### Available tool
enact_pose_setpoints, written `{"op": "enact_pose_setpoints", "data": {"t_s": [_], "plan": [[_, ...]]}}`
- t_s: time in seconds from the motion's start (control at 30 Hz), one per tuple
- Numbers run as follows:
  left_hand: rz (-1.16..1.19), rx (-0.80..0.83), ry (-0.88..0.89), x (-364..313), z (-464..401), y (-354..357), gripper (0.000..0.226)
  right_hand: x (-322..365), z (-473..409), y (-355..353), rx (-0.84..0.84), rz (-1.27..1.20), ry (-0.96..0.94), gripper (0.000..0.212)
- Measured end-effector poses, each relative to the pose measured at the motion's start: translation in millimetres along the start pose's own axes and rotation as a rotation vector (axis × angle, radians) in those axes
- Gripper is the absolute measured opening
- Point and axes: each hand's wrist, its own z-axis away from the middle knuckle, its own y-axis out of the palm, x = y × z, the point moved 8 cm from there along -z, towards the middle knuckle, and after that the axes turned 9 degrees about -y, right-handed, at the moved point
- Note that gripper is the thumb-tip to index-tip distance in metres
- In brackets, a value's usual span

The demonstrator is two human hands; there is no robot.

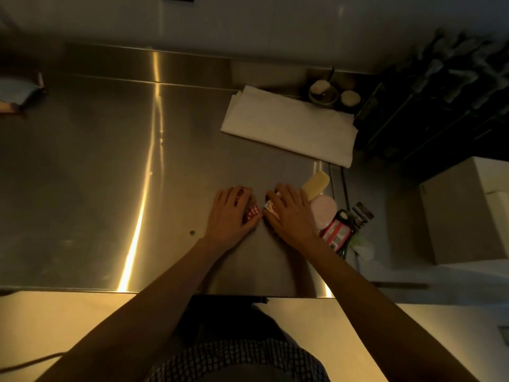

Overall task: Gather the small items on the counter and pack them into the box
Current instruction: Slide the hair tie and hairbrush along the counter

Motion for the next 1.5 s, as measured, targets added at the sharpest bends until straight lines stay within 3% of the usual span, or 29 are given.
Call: {"op": "enact_pose_setpoints", "data": {"t_s": [0.43,0.63,0.87,0.97,1.23,1.5], "plan": [[-0.019,0.022,0.059,-16,16,4,0.07,5,8,-9,-0.071,-0.117,0.001,0.067],[-0.04,0.036,0.026,-12,15,-5,0.071,9,-3,-16,-0.078,-0.118,0.006,0.052],[-0.131,-0.145,-0.009,4,-2,-53,0.052,33,-39,-61,-0.234,-0.126,-0.072,0.045],[-0.199,-0.207,-0.044,24,-7,-82,0.051,54,-63,-70,-0.249,-0.153,-0.117,0.047],[-0.302,-0.28,-0.343,121,27,-147,0.054,151,-114,-66,-0.299,-0.269,-0.34,0.051],[-0.339,-0.331,-0.515,217,58,-200,0.054,252,-165,-63,-0.349,-0.291,-0.481,0.038]]}}
